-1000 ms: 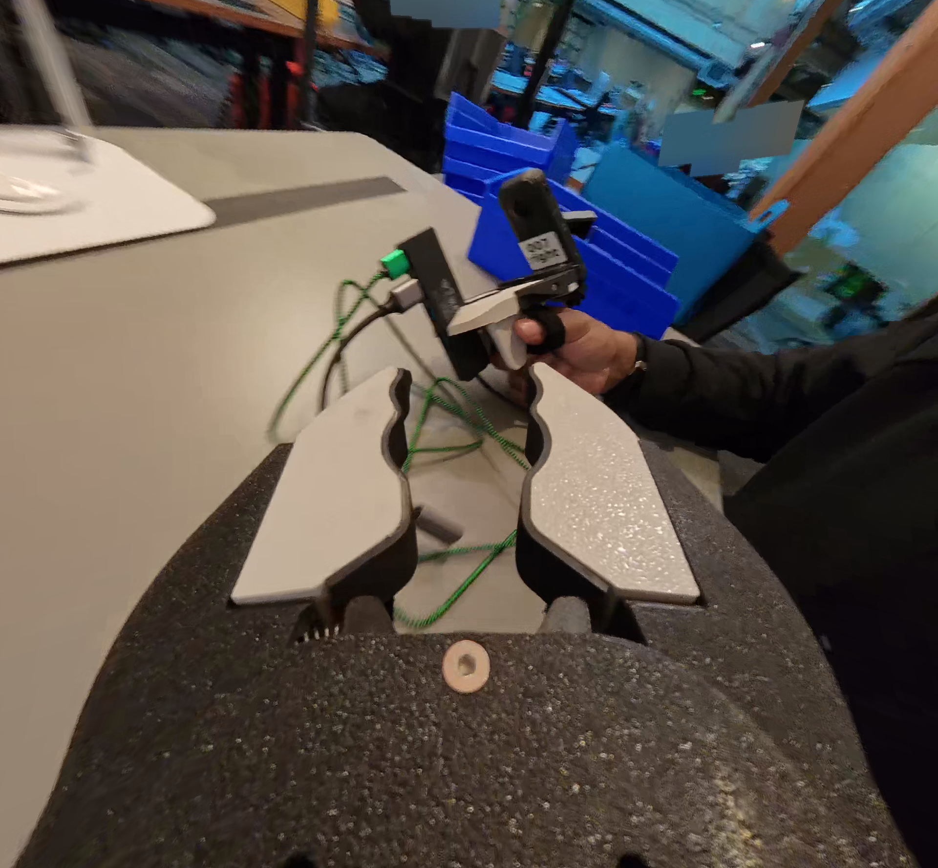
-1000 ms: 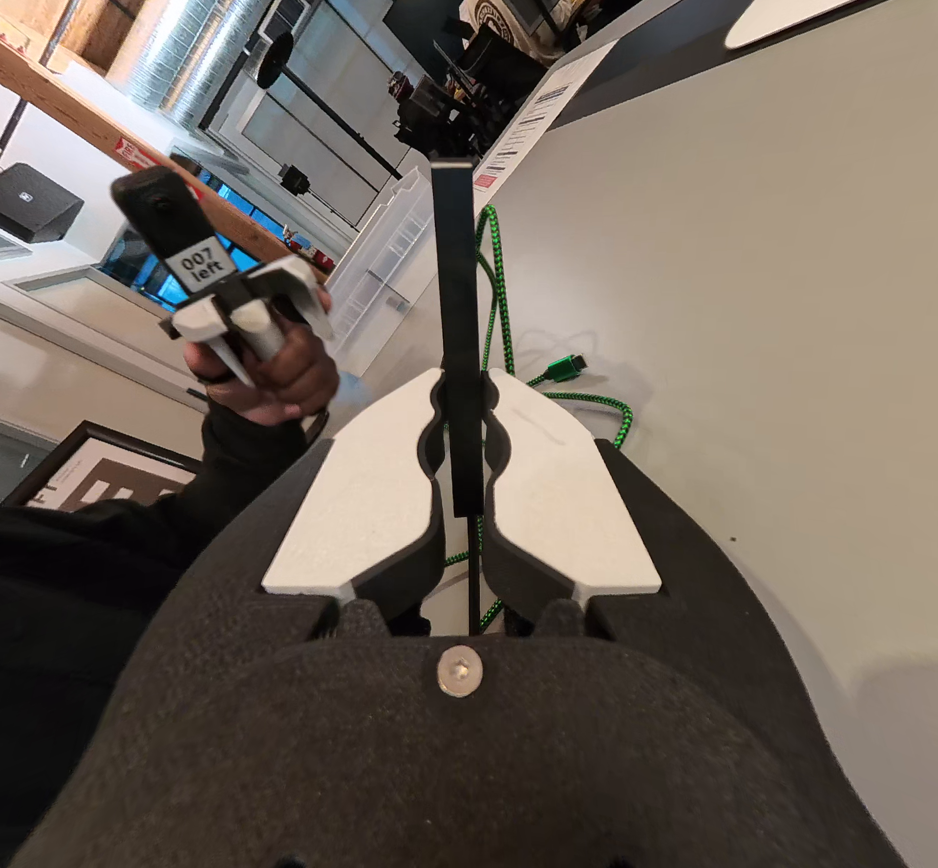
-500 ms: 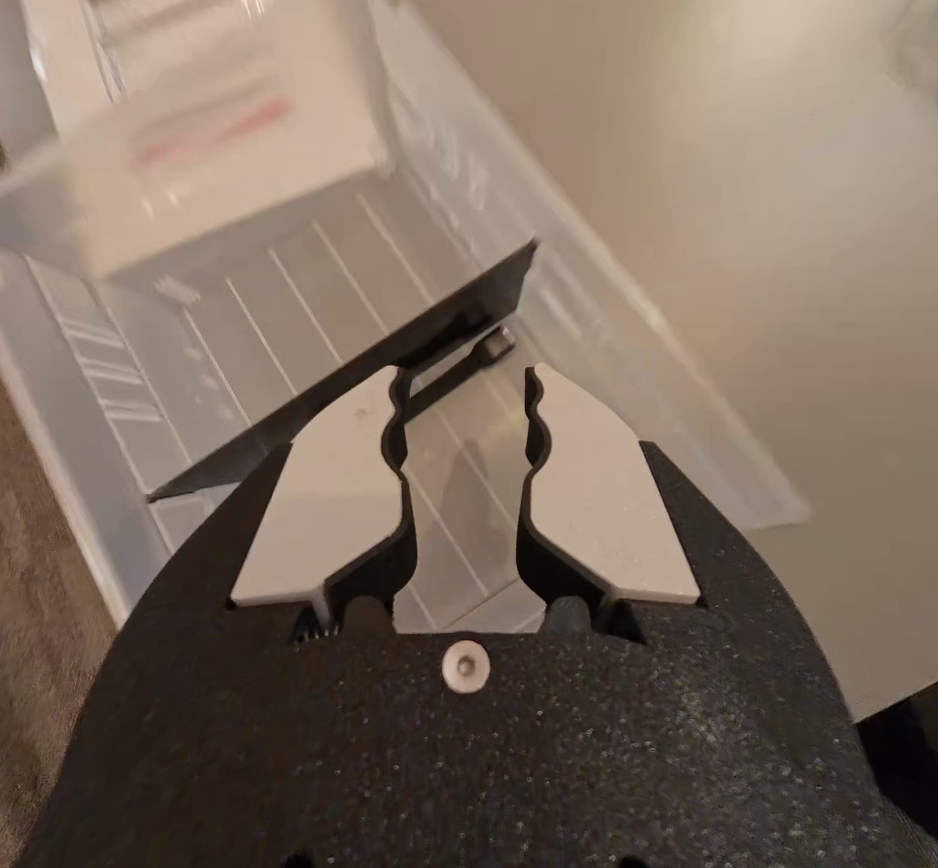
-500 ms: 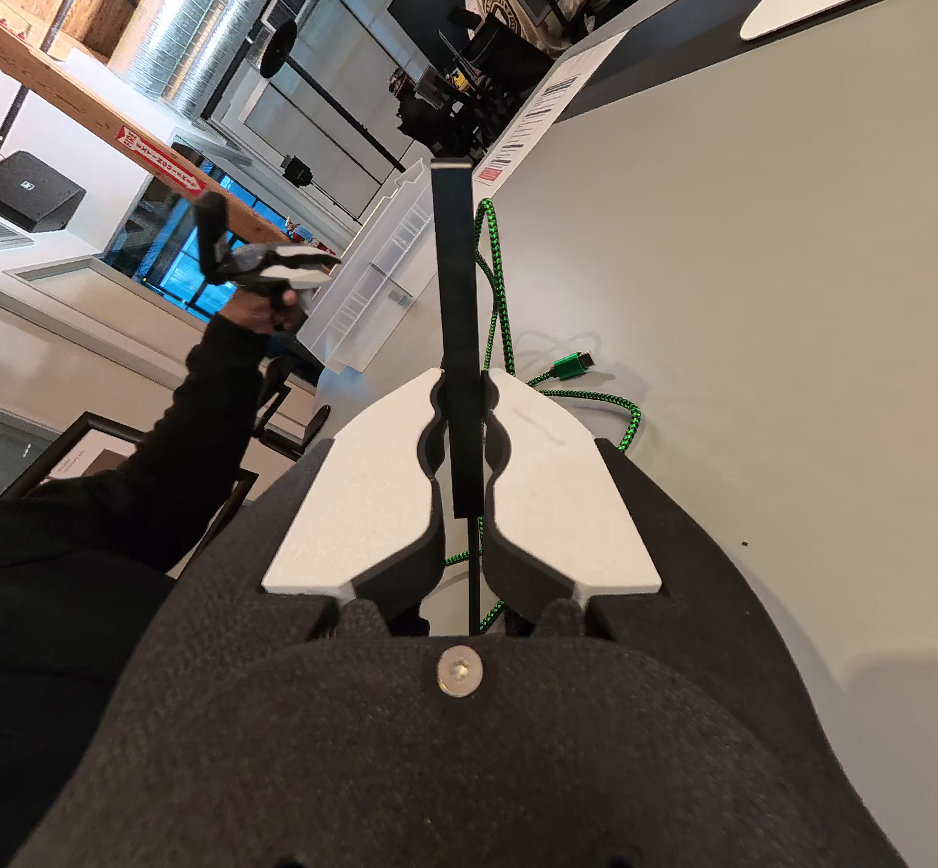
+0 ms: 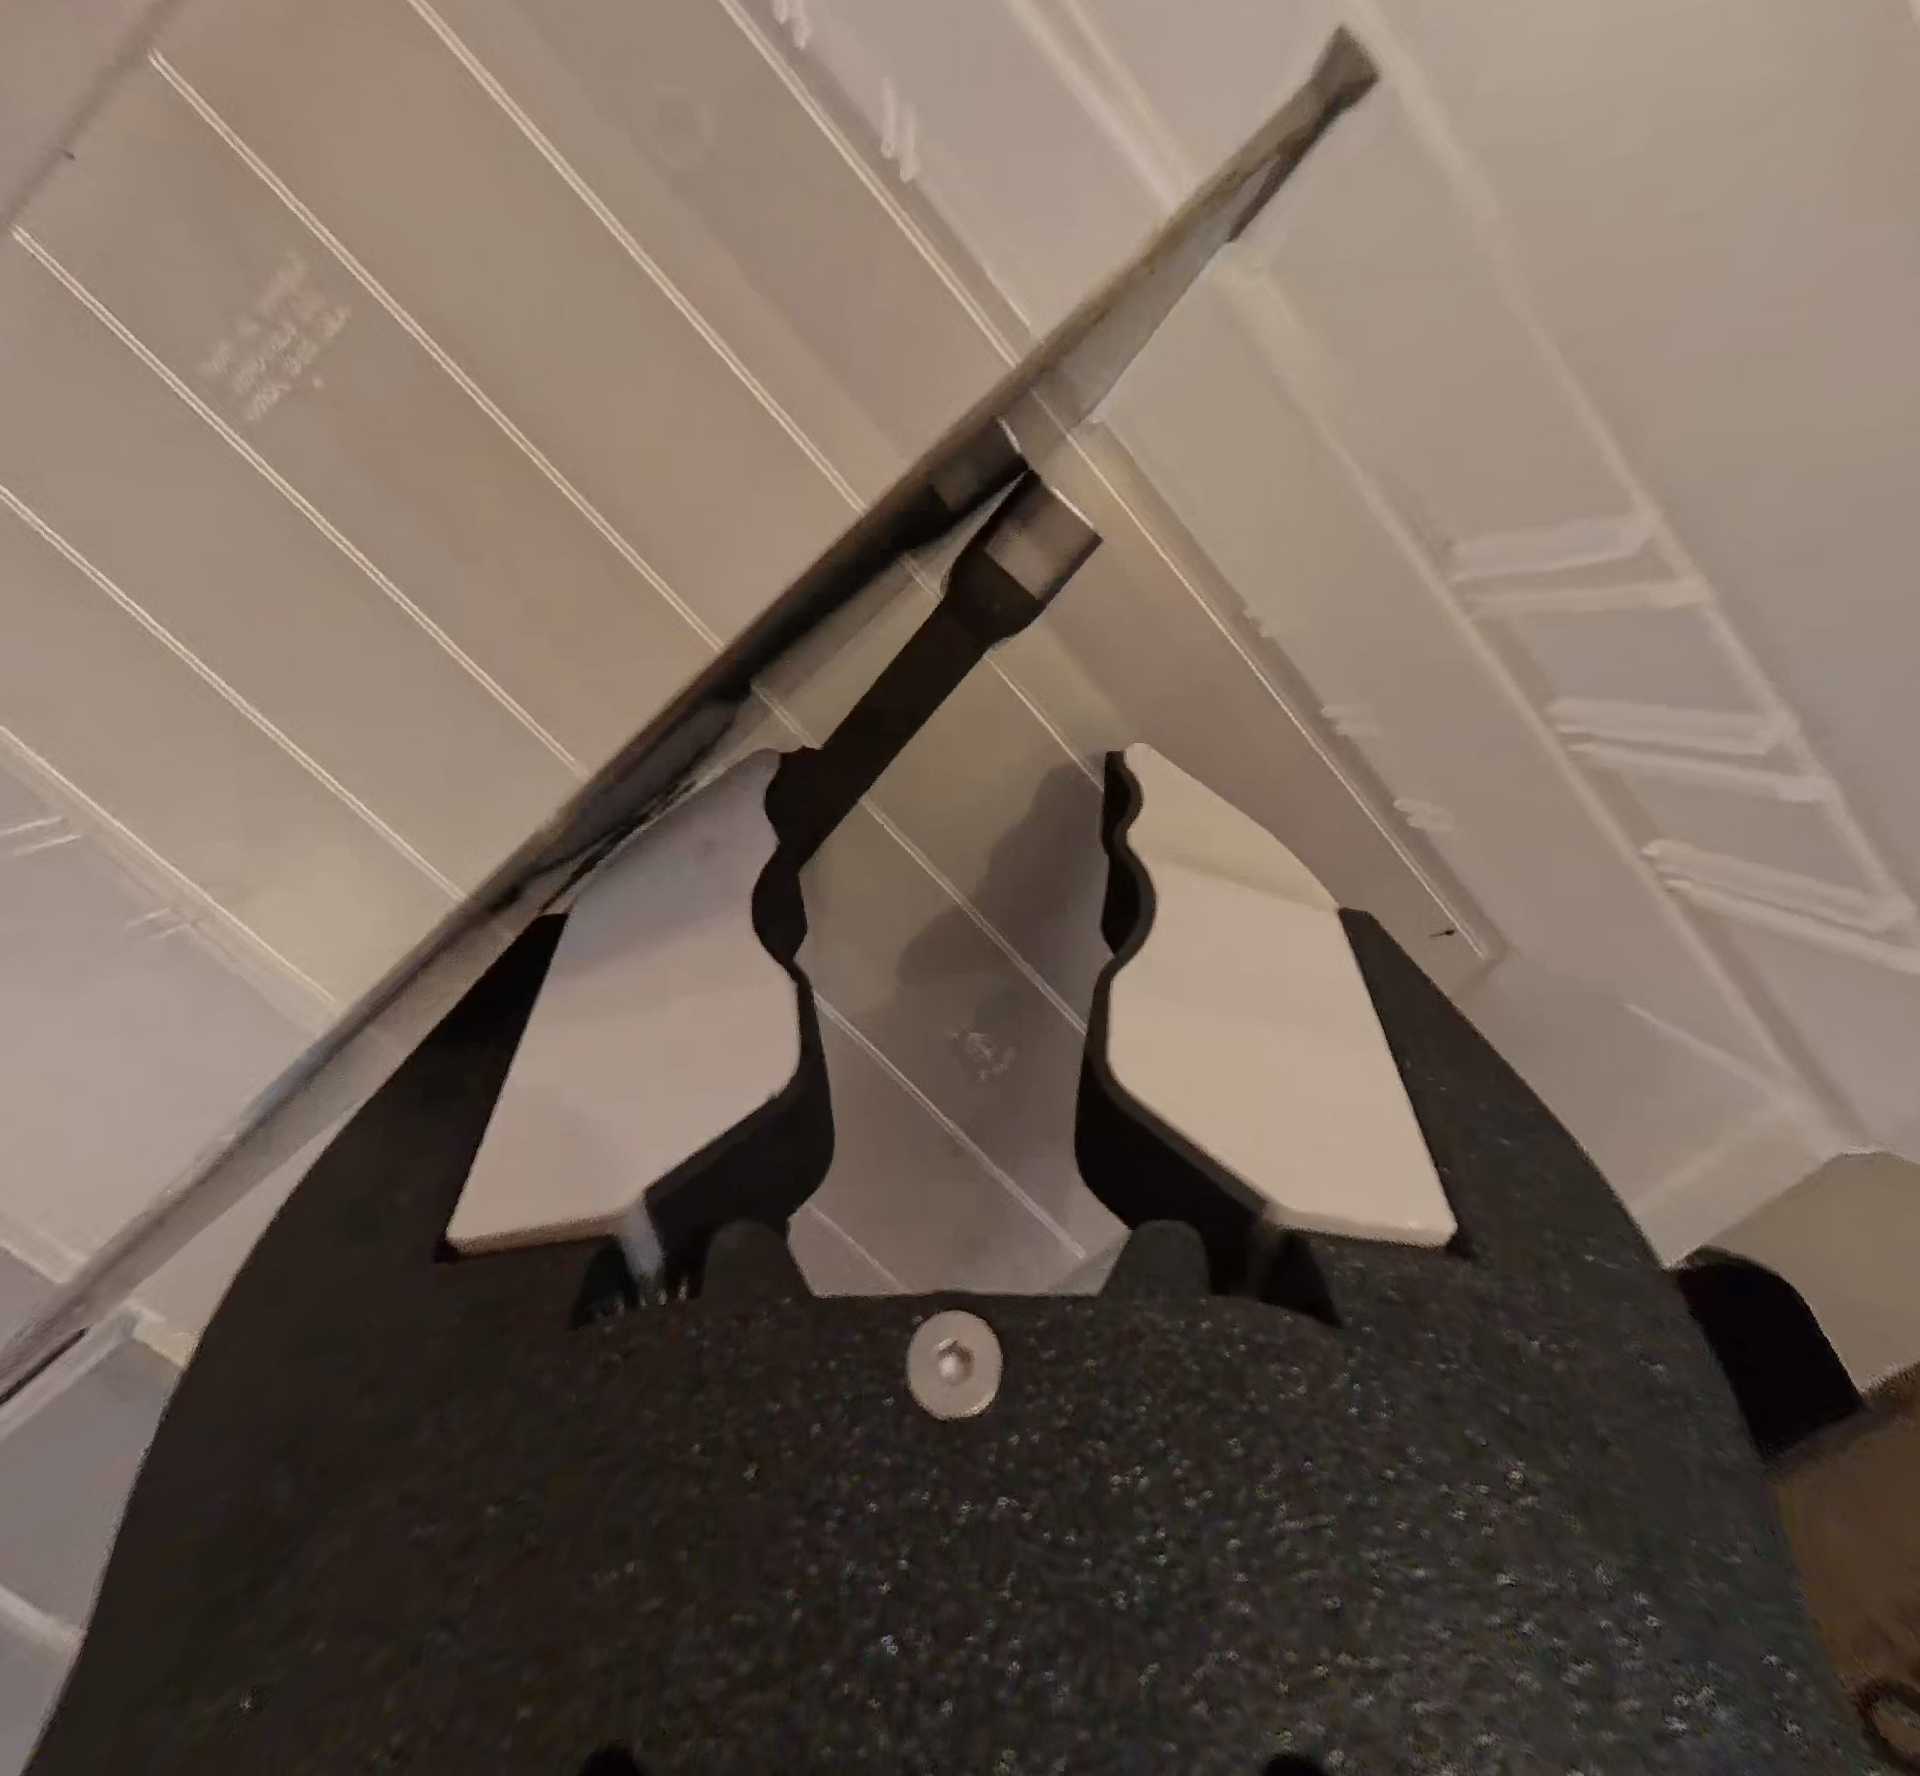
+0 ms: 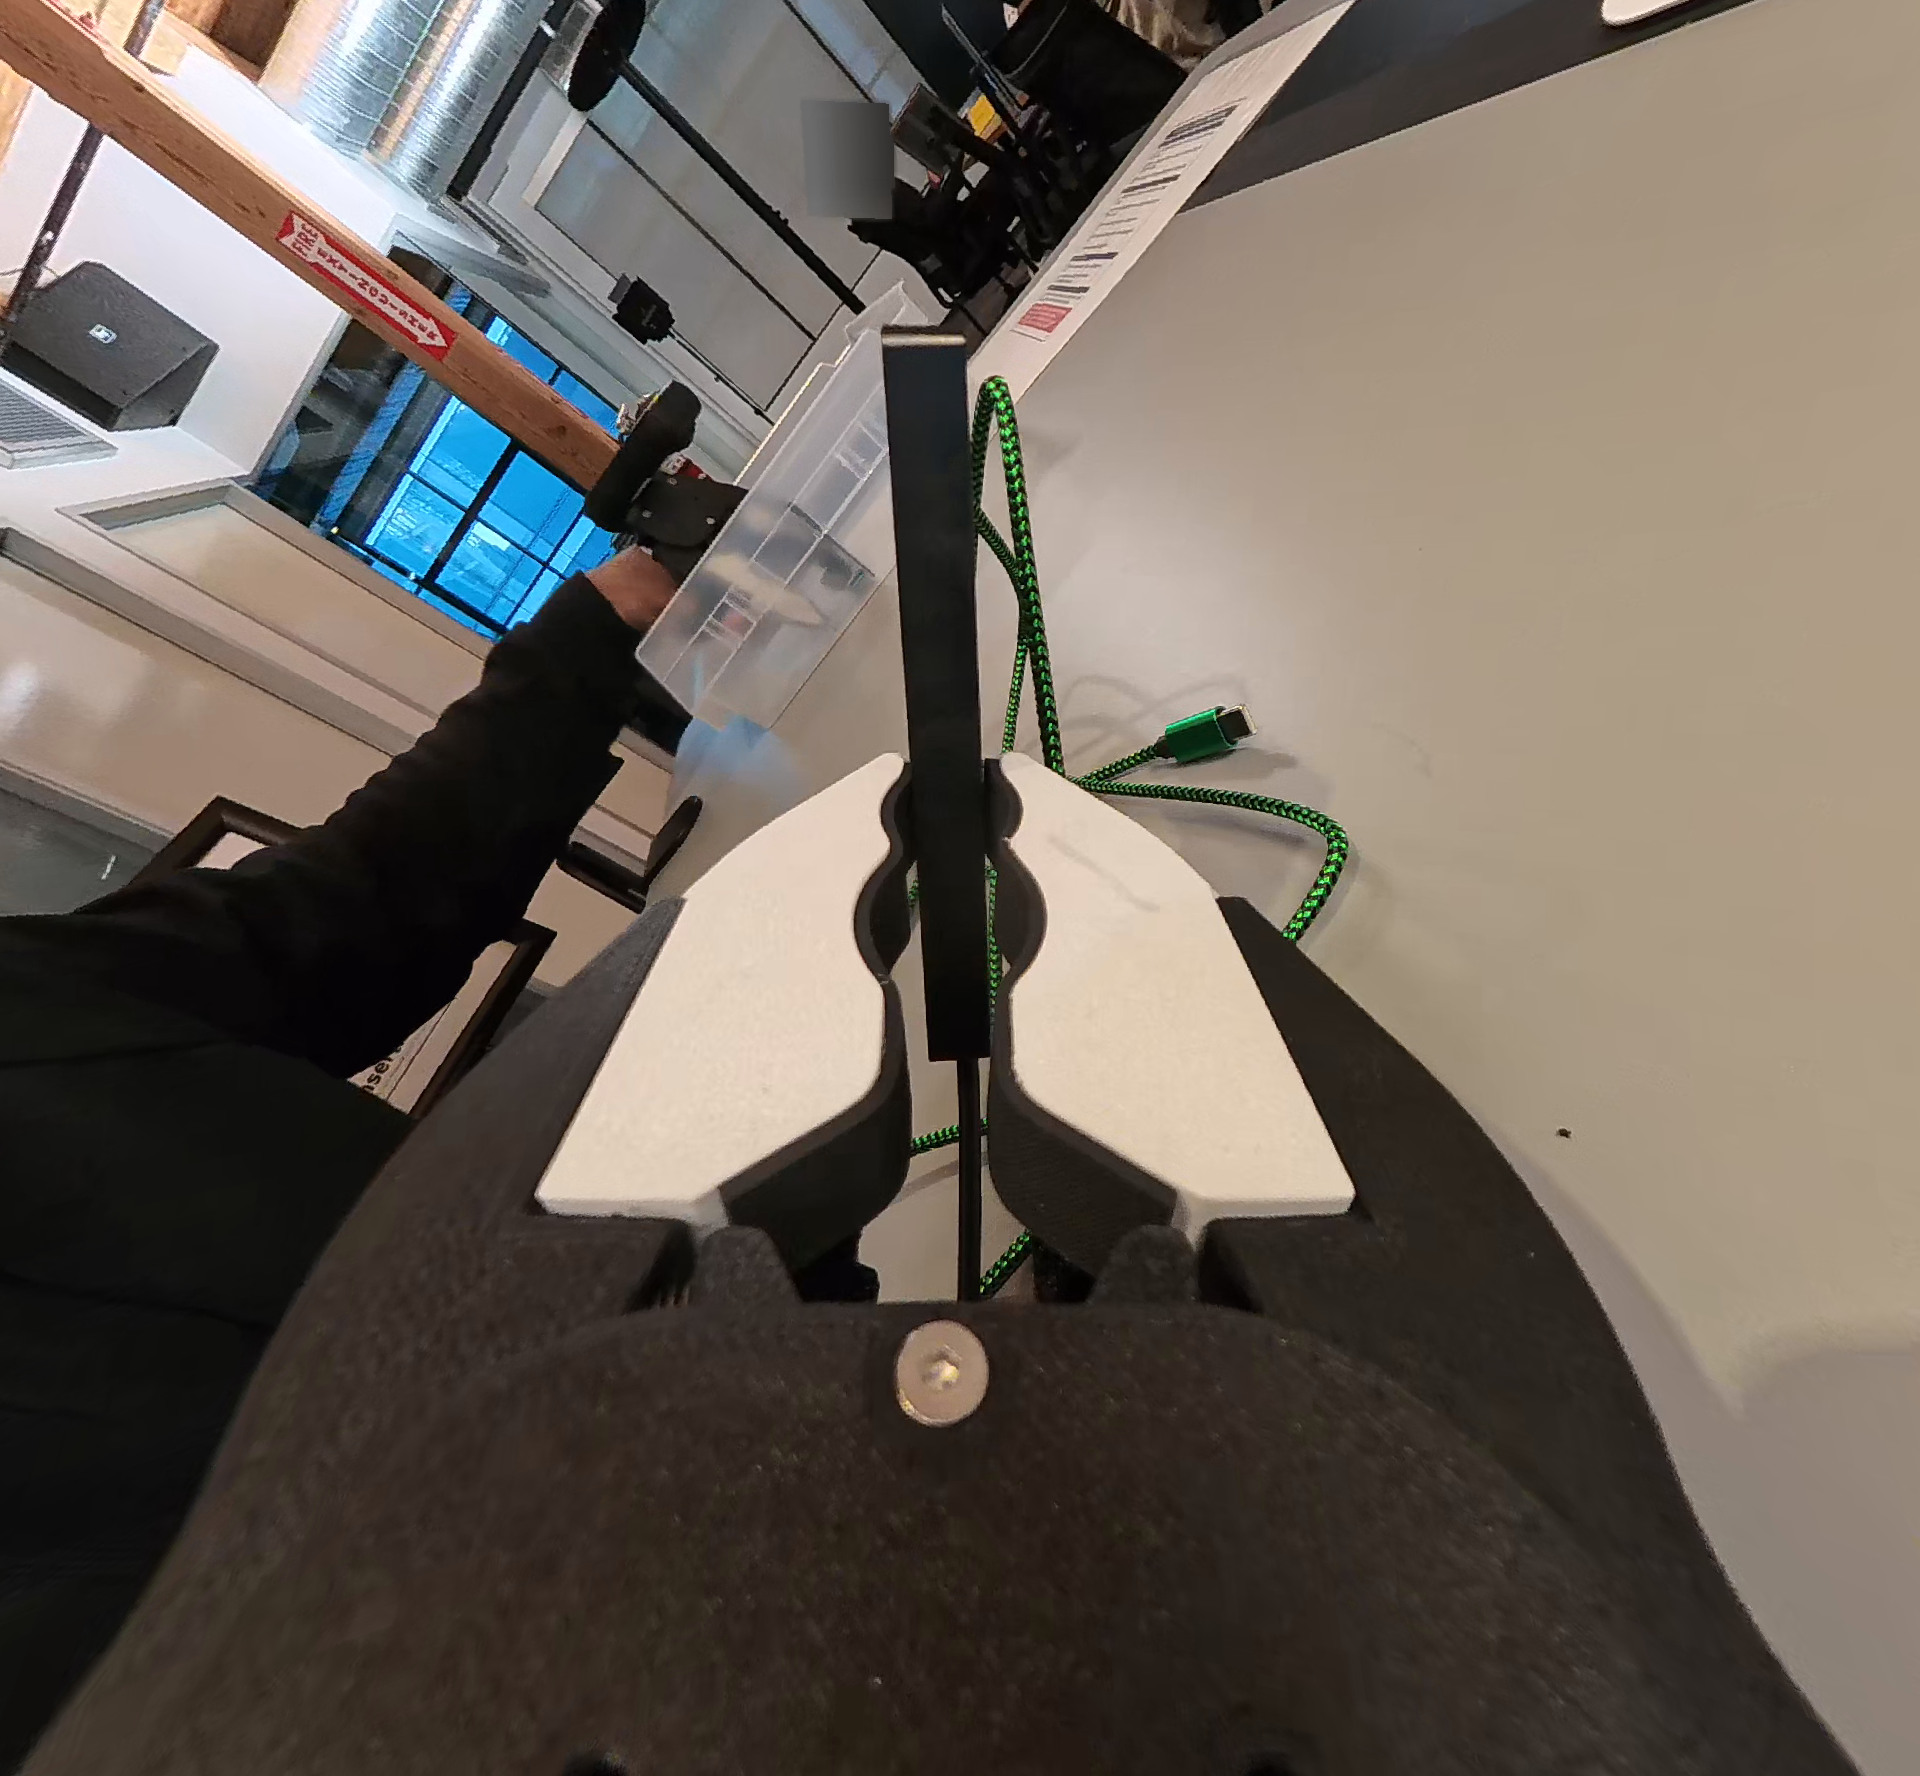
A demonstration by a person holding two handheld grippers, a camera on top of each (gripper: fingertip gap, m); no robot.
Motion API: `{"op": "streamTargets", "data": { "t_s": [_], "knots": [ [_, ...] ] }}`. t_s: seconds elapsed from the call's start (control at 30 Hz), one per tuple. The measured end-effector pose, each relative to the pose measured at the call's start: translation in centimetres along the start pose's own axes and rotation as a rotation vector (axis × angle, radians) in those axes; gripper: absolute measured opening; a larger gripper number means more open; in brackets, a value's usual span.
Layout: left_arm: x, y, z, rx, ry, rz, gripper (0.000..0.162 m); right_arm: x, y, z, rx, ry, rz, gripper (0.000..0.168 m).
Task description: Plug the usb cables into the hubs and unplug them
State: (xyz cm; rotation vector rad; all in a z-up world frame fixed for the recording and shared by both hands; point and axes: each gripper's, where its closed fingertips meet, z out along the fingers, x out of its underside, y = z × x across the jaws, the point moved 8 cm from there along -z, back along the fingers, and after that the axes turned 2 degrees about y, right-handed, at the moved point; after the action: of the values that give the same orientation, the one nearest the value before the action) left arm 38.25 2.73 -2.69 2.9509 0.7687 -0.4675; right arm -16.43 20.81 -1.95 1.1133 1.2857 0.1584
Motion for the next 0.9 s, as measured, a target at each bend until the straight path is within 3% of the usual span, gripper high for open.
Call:
{"op": "streamTargets", "data": {
  "t_s": [0.27,0.53,0.73,0.8,0.9],
  "knots": [
    [1.0,-0.9,-0.5,-0.057,0.074,0.049,0.013,0.0,0.0,0.0,-0.013,0.007,0.003,0.010],
    [1.1,-1.5,-2.8,-0.119,0.028,0.007,0.000,0.0,0.0,0.0,-0.009,0.005,-0.002,0.010],
    [2.1,-2.2,-3.7,-0.142,0.036,0.057,0.003,0.1,0.1,0.0,-0.009,0.011,-0.010,0.010],
    [2.7,-2.0,-3.0,-0.127,0.089,0.049,0.025,0.1,0.2,0.0,-0.008,0.013,-0.014,0.010],
    [3.2,-1.9,-2.0,-0.040,0.119,0.042,0.033,0.2,0.2,0.0,-0.004,0.012,-0.017,0.010]
  ]
}}
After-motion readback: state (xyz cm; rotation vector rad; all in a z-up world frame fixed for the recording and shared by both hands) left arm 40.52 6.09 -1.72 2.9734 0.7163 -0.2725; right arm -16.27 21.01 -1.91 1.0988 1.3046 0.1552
